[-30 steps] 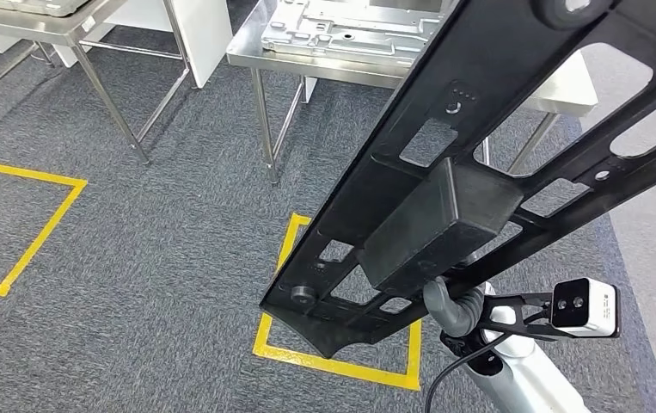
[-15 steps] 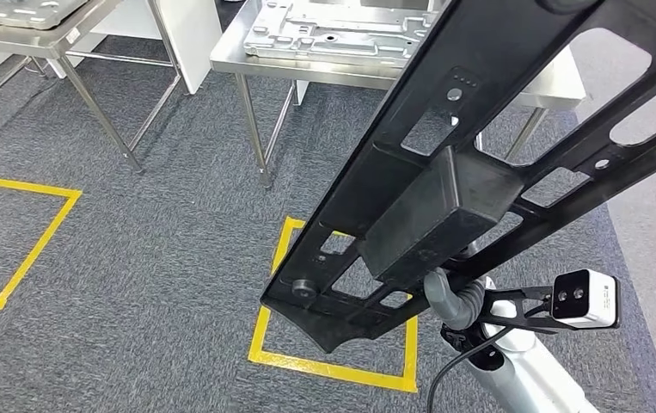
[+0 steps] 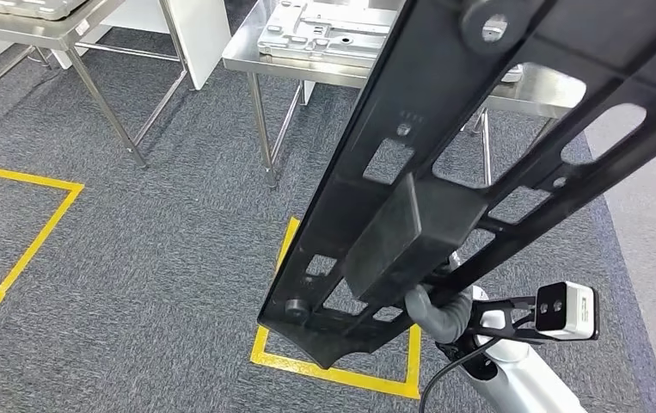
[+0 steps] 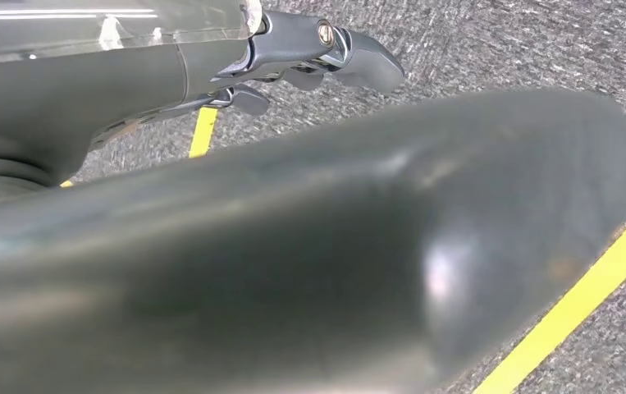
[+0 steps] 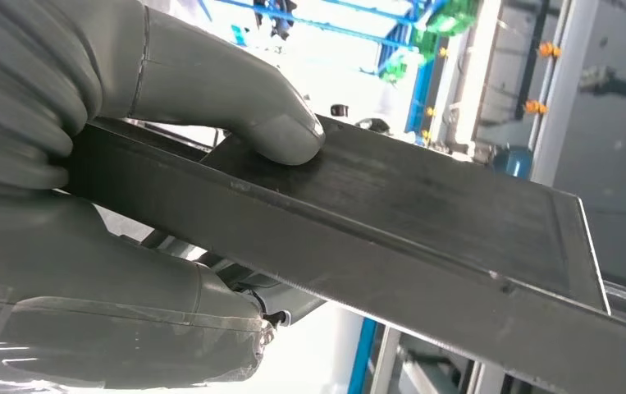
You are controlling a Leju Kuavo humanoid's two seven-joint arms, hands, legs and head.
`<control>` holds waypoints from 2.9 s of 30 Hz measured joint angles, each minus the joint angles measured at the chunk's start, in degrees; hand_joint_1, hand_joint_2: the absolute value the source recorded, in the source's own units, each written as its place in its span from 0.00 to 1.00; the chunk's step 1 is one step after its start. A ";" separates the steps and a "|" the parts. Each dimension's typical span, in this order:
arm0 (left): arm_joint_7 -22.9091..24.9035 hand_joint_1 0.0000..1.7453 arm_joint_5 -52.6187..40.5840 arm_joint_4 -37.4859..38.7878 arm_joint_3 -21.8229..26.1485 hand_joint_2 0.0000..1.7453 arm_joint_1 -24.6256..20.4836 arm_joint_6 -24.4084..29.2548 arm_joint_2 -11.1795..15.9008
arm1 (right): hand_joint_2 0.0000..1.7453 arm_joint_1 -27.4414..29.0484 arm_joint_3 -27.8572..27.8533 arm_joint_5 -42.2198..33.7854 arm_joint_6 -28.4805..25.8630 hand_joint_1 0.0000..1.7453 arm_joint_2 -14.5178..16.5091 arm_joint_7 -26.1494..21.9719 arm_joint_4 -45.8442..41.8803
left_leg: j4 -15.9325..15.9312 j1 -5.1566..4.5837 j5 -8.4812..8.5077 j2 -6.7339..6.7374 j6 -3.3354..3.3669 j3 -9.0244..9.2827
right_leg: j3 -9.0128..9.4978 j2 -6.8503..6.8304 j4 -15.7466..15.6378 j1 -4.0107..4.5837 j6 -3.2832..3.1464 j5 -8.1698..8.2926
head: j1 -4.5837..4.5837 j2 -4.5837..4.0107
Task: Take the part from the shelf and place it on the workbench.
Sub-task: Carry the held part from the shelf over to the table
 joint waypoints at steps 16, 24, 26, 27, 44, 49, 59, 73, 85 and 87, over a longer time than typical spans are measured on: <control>0.15 0.00 -1.07 0.00 0.04 0.00 -0.16 0.05 -0.20 | 1.00 -4.40 1.16 -5.42 1.98 1.00 1.19 3.53 3.76 | 5.04 -0.08 0.28 0.14 -1.97 -3.75 | 5.27 0.25 -7.16 0.69 -2.62 0.14 | -0.63 0.00; -0.29 0.00 -0.45 0.00 0.27 0.00 -0.12 -0.30 -0.20 | 1.00 -1.92 2.10 -1.96 3.00 1.00 0.64 1.47 3.82 | 0.00 0.03 0.98 0.11 0.32 -1.10 | 2.29 0.18 -0.49 0.74 -0.43 -4.03 | -0.30 -0.01; -0.46 0.00 -0.43 0.00 0.35 0.00 -0.18 -0.54 -0.18 | 1.00 -1.88 2.38 -1.84 2.69 1.00 0.87 2.53 3.78 | 0.02 -0.05 0.79 0.14 0.60 -1.01 | -2.04 0.18 7.25 0.58 -0.09 -6.73 | -0.24 -0.01; -0.52 0.00 -0.46 0.00 0.37 0.00 -0.18 -0.63 -0.18 | 1.00 -1.85 2.49 -1.84 2.46 1.00 1.04 3.03 3.77 | 0.04 -0.08 0.67 0.11 0.63 -0.91 | -3.37 0.17 9.22 0.50 -0.01 -6.76 | -0.24 -0.01; -0.61 0.00 -1.61 0.00 0.33 0.00 -0.14 -1.16 -0.11 | 1.00 0.42 1.13 0.69 3.09 1.00 3.48 2.69 2.28 | 14.48 0.04 -4.58 -0.09 -2.59 -7.73 | 5.23 0.36 -7.94 0.75 -3.11 0.81 | -0.64 0.00; -0.54 0.00 -1.63 0.00 0.33 0.00 -0.12 -0.77 -0.12 | 1.00 0.92 0.12 0.54 3.46 1.00 3.88 2.05 2.28 | 0.99 -0.14 0.95 -1.81 -1.38 -1.77 | 5.53 1.44 -7.56 0.85 -2.02 0.06 | -0.60 -0.01; -0.26 0.00 -1.61 0.00 0.33 0.00 -0.16 0.12 -0.62 | 1.00 5.91 -2.19 3.59 6.89 1.00 3.97 -1.47 2.51 | -0.12 0.13 0.23 1.08 0.51 -0.12 | -3.49 0.33 7.46 0.55 -0.32 -4.07 | -0.24 0.00; -0.67 0.00 -1.28 0.00 0.74 0.00 0.21 0.19 -0.99 | 1.00 18.66 -9.45 9.57 13.45 1.00 6.05 -2.06 -1.75 | 16.96 0.08 -8.61 0.71 -2.76 -7.03 | 4.96 0.02 -8.13 1.03 -3.51 1.10 | -0.34 -0.01; -0.98 0.00 -1.66 0.00 0.96 0.00 0.19 -0.08 -0.98 | 1.00 23.57 -13.29 10.40 15.97 1.00 6.39 -2.08 -4.79 | -0.70 0.06 -0.05 0.59 0.44 0.70 | 3.19 0.62 -0.89 0.97 -0.67 -4.16 | -0.09 -0.01; -1.03 0.00 -1.72 0.00 0.96 0.00 0.15 -0.14 -0.98 | 1.00 24.57 -14.18 10.70 16.28 1.00 6.39 -2.08 -5.14 | -0.70 0.04 -0.44 0.65 0.65 1.04 | -1.49 0.59 6.94 0.68 -0.28 -6.75 | -0.04 0.00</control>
